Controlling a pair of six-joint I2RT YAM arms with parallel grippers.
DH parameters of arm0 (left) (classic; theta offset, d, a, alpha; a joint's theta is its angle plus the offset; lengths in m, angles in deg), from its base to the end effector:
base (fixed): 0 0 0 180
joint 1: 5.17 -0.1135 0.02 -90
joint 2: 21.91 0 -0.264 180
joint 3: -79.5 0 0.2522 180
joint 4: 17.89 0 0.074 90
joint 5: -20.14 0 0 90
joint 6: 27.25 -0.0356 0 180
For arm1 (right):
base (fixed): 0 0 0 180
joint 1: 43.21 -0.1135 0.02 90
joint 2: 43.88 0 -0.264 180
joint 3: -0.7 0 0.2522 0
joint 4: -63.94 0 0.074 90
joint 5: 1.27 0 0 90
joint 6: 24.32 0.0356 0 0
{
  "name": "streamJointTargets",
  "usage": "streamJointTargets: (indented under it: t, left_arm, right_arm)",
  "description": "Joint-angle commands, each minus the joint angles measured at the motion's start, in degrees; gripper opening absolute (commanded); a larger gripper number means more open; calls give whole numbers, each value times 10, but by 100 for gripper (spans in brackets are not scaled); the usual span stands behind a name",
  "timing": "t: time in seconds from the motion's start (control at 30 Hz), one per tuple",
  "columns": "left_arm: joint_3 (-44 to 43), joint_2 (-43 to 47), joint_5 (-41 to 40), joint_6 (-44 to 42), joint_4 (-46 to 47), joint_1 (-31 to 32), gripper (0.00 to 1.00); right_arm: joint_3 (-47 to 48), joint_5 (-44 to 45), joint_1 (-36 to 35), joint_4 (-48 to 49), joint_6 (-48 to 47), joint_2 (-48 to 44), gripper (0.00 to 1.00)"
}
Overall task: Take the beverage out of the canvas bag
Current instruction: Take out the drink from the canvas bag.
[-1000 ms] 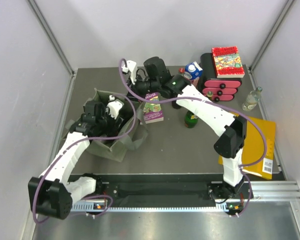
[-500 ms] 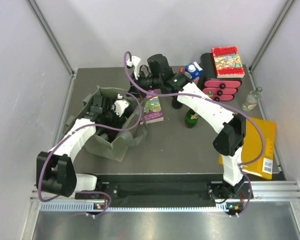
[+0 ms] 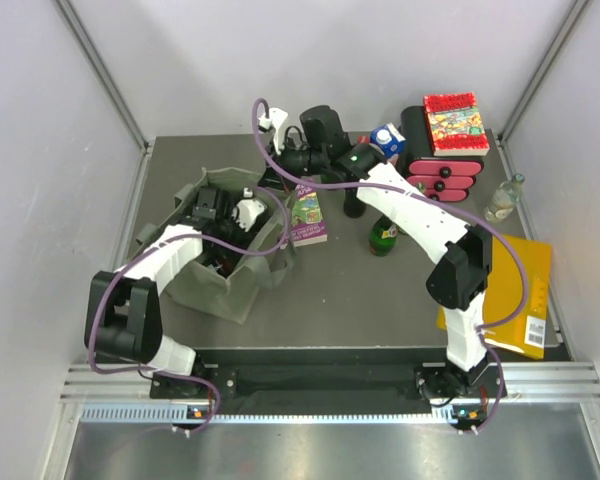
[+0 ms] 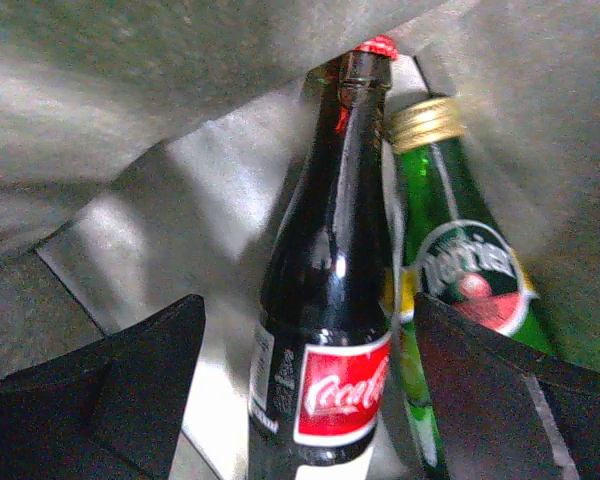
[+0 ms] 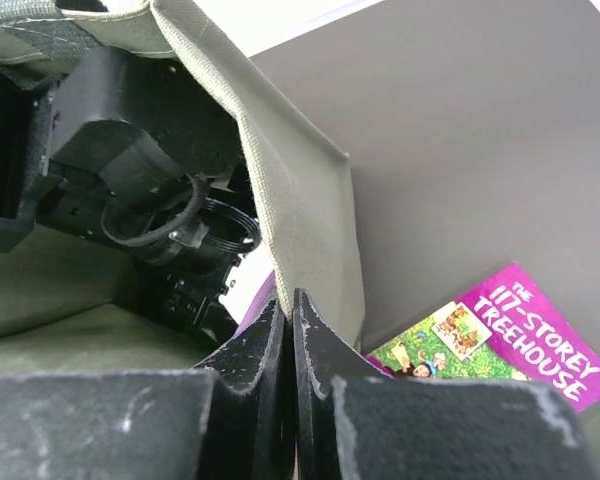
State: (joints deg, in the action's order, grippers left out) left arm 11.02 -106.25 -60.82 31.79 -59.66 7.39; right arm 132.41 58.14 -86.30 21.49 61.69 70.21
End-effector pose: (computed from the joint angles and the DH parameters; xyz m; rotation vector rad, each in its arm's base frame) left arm 0.2867 -0.0696 0.2151 1.0031 2.3546 -0.0809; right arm 0.3258 0.3296 0.3869 -1.1426 1.7293 0.9628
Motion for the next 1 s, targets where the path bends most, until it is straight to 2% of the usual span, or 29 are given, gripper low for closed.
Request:
streamJointTargets:
  t: [0.0,0.2,0.33,0.43,0.47,0.57,0.7,0.8,0.97]
  left_arm:
    - [4,-45,-9,0,-2,5,87]
    - [33,-51,-24,7,29,5,82]
    - [44,-50,-24,6,44,5,72]
    - [50,-44,-26,13,53,5,62]
    - [51,-41,-28,16,62,5,51]
    - [38,-23,-41,31,53,5,39]
    - [22,23,-40,32,45,5,16]
    - [9,65,-41,31,37,5,7]
    - [16,127,-21,34,30,5,0]
  right_arm:
    - [3,-49,-8,21,6,-18,2]
    - [-9,-46,-7,24,4,-25,3]
    - [-12,-44,-7,27,6,-28,3]
    - [-15,-44,-6,28,6,-30,3]
    - [-16,-44,-6,28,6,-30,3]
    - [-19,-41,-6,30,6,-33,4]
    - [-22,-38,-6,34,7,-40,4]
    - [-23,-33,-4,40,13,-43,4]
    - [-29,-36,4,47,27,-51,4]
